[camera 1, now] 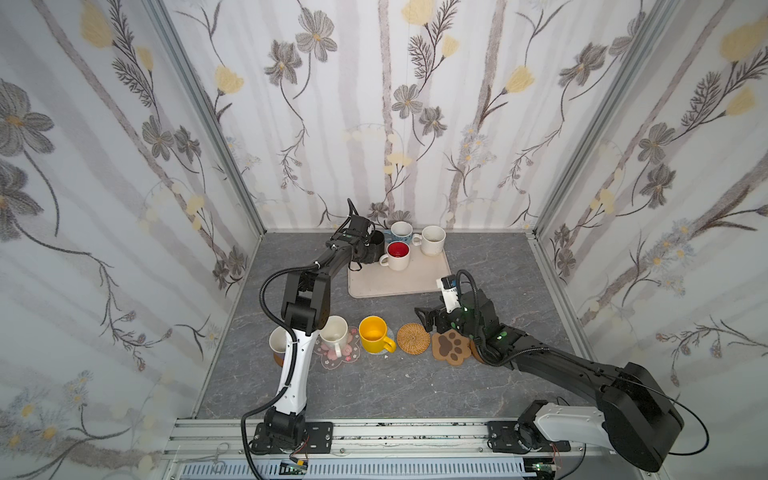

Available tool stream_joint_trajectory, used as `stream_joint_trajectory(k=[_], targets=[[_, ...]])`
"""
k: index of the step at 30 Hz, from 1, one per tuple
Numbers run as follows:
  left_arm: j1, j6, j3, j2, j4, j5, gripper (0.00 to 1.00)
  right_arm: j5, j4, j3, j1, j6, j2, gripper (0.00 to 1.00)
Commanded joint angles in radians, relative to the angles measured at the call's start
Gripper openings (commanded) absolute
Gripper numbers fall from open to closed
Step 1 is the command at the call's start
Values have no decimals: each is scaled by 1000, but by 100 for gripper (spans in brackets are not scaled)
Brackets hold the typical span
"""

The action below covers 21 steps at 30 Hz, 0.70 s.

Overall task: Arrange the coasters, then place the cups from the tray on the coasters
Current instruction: 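Grasp the black mug by its rim with the left gripper and lift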

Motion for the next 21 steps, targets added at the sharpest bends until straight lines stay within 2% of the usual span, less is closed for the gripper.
stream_joint_trajectory(k=[1,10,17,21], targets=[[-4,10,14,3,17,-30,25,0,32,11,0,1,5,100],[-20,11,-1,-32,17,-58,0,7,24,10,0,1,-3,100],[-48,-2,-24,-119,16,-87,0,11,28,-2,-7,6,-27,100],[-61,-49,-45,-184,16,-108,0,11,33,-11,-18,11,-44,100]])
